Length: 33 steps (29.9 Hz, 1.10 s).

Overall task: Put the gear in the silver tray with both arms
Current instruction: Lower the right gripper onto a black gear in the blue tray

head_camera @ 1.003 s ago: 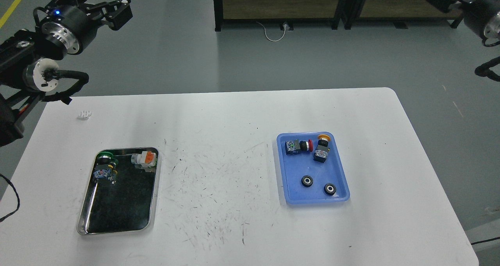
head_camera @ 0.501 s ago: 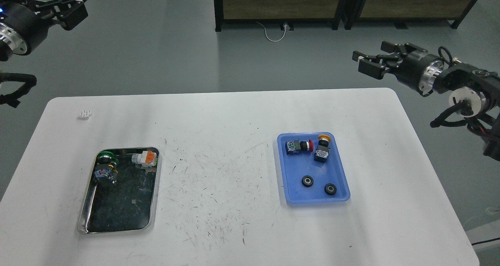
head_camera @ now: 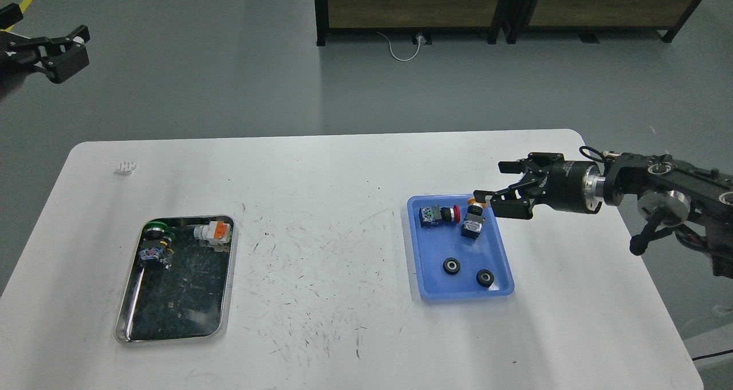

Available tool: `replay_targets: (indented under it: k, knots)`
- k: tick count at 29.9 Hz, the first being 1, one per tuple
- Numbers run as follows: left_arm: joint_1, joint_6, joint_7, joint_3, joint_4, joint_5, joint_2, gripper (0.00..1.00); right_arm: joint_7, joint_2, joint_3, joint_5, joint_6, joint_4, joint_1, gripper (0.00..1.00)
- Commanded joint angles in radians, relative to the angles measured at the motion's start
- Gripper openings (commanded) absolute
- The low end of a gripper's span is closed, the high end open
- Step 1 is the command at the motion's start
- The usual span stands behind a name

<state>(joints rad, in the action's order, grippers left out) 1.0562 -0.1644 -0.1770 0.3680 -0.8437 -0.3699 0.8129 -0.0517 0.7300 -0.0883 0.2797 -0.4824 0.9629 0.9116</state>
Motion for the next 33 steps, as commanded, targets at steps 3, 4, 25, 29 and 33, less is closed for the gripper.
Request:
replay_targets:
  k: [3,4,25,29,33]
  knots:
    - [-0.002,-0.009,-0.045,-0.086,-0.023,-0.018,0.055,0.99,0.006,-0.029,0.070,0.052,-0.006,0.000,0.001,0.95]
    - [-0.005,-0.009,-0.045,-0.086,-0.029,-0.018,0.066,0.99,0.006,-0.037,0.081,0.059,-0.006,0.000,0.001,0.95]
    - [-0.033,-0.004,-0.047,-0.084,-0.037,-0.015,0.080,0.98,0.001,-0.210,0.202,0.133,0.085,-0.070,-0.026,0.93]
    - [-0.039,-0.003,-0.062,-0.084,-0.037,-0.014,0.080,0.98,0.006,-0.235,0.202,0.136,0.110,-0.085,-0.036,0.92]
    - [-0.042,-0.003,-0.064,-0.084,-0.037,-0.014,0.081,0.98,0.006,-0.253,0.202,0.156,0.114,-0.105,-0.042,0.90]
